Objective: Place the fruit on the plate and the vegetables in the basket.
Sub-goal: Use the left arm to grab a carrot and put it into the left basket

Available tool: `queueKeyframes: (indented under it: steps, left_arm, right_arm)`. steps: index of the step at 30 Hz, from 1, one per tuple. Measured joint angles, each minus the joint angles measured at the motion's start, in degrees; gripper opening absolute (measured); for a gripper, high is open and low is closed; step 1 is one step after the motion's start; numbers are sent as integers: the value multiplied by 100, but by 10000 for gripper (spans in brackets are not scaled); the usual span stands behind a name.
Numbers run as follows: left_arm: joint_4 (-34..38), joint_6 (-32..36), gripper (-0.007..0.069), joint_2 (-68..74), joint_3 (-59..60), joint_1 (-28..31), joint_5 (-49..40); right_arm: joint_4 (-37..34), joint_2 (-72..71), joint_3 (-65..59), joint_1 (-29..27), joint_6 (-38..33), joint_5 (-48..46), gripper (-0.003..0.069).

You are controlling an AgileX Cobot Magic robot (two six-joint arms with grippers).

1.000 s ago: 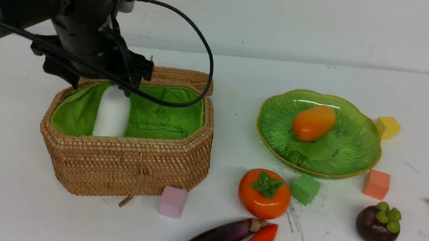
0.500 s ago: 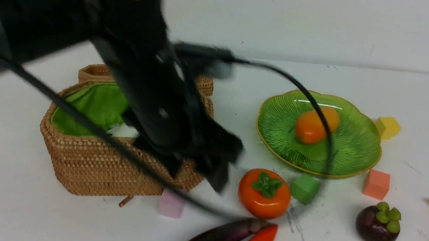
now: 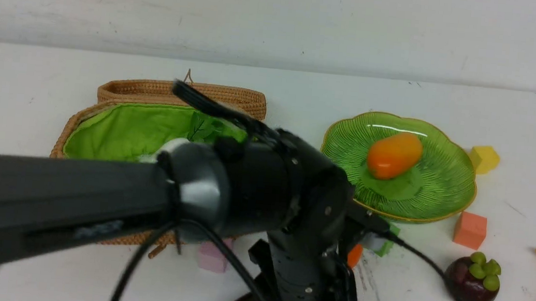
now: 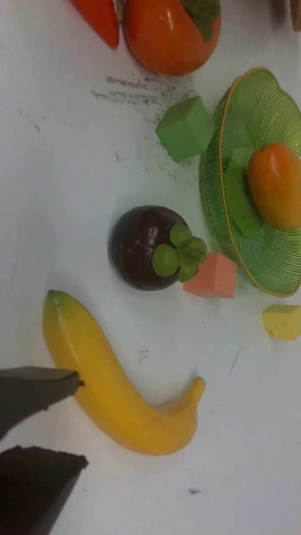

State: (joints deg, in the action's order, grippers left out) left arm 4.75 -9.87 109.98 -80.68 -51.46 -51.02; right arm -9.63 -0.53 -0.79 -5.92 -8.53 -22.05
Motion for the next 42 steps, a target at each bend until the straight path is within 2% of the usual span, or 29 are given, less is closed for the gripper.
queueKeyframes:
  steps: [4,9,12,14,19,24,27,29,33,35,39,42]
  left_arm:
    - [-33,-47,566,312,6,0,-33]
    - [103,-47,521,328,6,0,-86]
    - [212,107,412,328,6,0,-222]
    - [309,313,370,320,6,0,-341]
    - [626,798,371,205,11,0,-585]
    - [759,1288,371,-529,17,16,-695]
    - [393,1411,371,-1103,17,152,-638]
    - [-372,1460,371,-1745,17,518,-429]
    - [-1945,1503,371,-2400,17,1507,98]
    - [-2504,1521,371,-2461,17,2056,335]
    - [-2803,1535,371,-2259,17,2734,528]
    - [-2827,1535,371,-1915,17,3001,548]
  right_arm:
    - [0,0,0,0,0,0,242]
    - [0,0,0,0,0,0,242]
    - [0,0,0,0,0,0,242]
    - [0,0,0,0,0,0,242]
    - [0,0,0,0,0,0,242]
    - [0,0,0,0,0,0,242]
    - [0,0,0,0,0,0,242]
    - [0,0,0,0,0,0,242]
    - [0,0,0,0,0,0,242]
    - [0,0,0,0,0,0,242]
    - [0,0,0,0,0,0,242]
    - [0,0,0,0,0,0,242]
